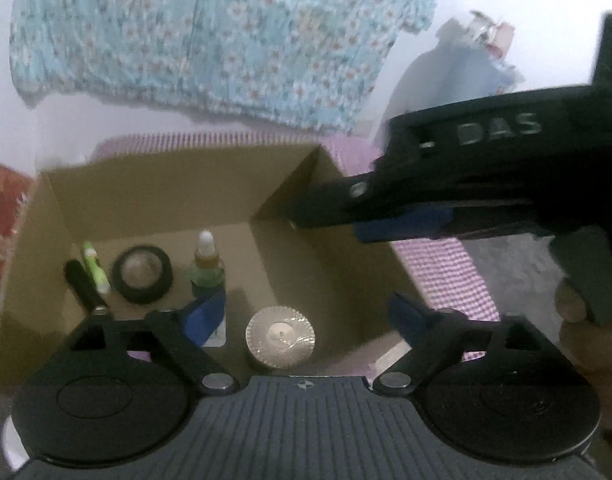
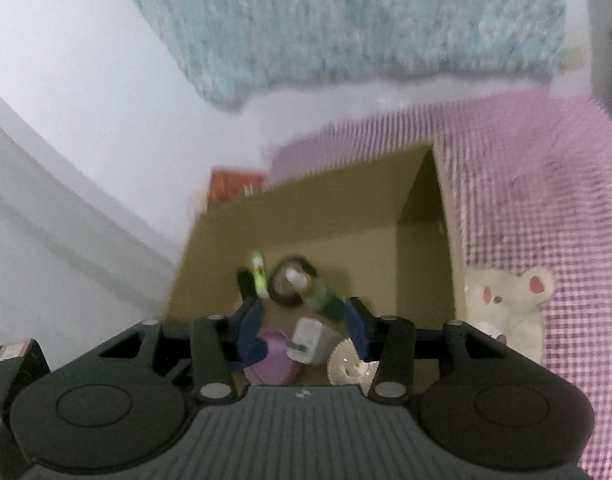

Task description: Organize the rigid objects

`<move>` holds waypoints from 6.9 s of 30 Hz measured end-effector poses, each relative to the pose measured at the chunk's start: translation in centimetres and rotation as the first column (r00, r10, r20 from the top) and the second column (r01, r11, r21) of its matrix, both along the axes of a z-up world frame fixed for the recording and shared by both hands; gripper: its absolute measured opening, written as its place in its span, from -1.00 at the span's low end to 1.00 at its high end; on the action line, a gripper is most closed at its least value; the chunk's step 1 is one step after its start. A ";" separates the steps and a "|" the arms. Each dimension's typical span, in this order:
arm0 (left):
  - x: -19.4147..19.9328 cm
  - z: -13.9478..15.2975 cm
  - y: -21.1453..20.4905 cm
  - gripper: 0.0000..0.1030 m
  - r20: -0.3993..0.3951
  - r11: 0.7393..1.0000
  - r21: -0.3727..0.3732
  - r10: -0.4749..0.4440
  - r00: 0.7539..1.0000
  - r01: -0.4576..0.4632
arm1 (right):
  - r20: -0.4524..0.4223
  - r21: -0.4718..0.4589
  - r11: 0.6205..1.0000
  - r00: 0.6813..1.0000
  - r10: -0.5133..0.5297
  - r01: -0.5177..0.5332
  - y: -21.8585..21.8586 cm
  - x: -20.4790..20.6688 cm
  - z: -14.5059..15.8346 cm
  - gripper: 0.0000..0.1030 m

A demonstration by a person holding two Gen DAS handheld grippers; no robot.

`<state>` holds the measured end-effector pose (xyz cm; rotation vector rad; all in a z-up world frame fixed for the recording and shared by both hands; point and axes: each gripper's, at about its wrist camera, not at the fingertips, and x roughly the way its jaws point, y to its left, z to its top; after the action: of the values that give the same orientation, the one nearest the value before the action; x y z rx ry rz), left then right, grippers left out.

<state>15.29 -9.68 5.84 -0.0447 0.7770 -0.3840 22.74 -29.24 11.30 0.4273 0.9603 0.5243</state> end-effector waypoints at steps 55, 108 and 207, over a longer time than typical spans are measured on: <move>-9.6 -4.7 14.3 0.79 0.120 0.952 0.094 0.281 0.952 -0.293 | 0.115 -0.052 0.995 0.989 0.090 -0.085 11.5 -13.7 1.2 0.93; 3.6 3.4 3.2 0.02 0.117 0.999 0.002 0.034 0.993 -0.034 | 0.061 0.175 0.984 0.998 -0.005 -0.006 2.4 -1.7 4.6 -0.21; -11.3 1.2 10.2 0.99 -0.043 0.944 0.109 0.319 0.947 -0.313 | 0.268 -0.389 0.870 0.941 -0.207 0.302 4.6 -18.0 5.2 1.00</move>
<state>3.99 0.57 7.08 -0.0854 0.8321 -0.0378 4.72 -24.67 16.45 0.0933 0.7618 0.1041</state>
